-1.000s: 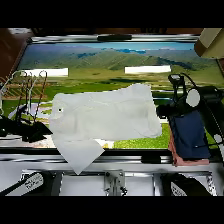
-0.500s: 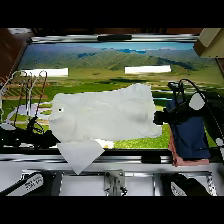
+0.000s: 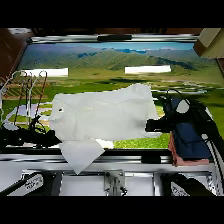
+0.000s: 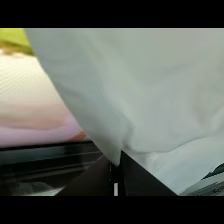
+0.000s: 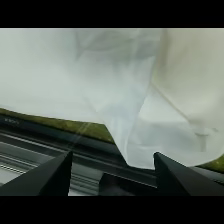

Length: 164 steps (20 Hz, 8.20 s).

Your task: Fold the shirts.

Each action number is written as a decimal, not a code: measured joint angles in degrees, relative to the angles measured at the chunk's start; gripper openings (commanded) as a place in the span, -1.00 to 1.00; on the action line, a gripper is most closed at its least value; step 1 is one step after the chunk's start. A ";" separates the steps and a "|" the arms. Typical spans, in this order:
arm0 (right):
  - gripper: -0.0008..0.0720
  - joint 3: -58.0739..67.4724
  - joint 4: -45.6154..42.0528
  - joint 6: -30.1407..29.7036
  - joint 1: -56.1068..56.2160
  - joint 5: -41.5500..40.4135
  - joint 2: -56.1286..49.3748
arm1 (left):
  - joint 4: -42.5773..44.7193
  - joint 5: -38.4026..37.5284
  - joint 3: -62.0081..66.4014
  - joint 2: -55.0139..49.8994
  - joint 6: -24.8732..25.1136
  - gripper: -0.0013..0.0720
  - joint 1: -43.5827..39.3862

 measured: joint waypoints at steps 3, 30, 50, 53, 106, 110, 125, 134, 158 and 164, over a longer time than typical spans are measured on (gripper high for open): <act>0.75 -0.63 0.81 0.07 -0.02 -2.56 -4.42 | -0.02 -0.44 0.00 0.07 0.11 -0.87 -0.09; -0.74 9.38 -15.34 15.96 -0.07 -6.75 -12.61 | -0.04 -1.05 0.11 4.83 0.13 -0.87 -0.11; 0.53 10.93 -16.50 10.05 -4.85 2.10 -7.34 | -0.02 -1.05 0.11 4.94 0.59 -0.87 -0.11; 0.53 6.67 -13.60 8.35 -8.33 3.41 -3.61 | -0.02 -1.03 0.11 4.94 0.68 -0.87 -0.11; -0.79 33.48 -11.32 4.00 -5.64 4.44 21.40 | 10.05 -9.07 53.64 28.50 0.15 -0.87 -0.35; -0.79 30.25 -9.46 4.28 -5.64 -2.19 5.07 | 8.11 -4.09 44.89 16.06 1.05 -0.87 -3.61; -0.79 29.05 -0.68 2.25 -5.42 -43.30 -23.39 | -3.82 38.16 45.05 -18.03 -3.37 -0.87 -16.96; -0.79 29.05 -4.98 1.57 -4.24 -31.19 -23.34 | -1.60 19.87 45.13 -18.91 1.55 -0.87 -14.32; 0.43 22.58 -14.19 4.59 -4.92 -1.11 -18.71 | 10.73 -6.54 39.74 -17.18 -4.28 0.29 -10.21; 0.43 17.97 -16.11 0.22 -9.62 7.80 -9.49 | 10.54 -13.22 25.51 -7.54 -5.92 0.24 -5.68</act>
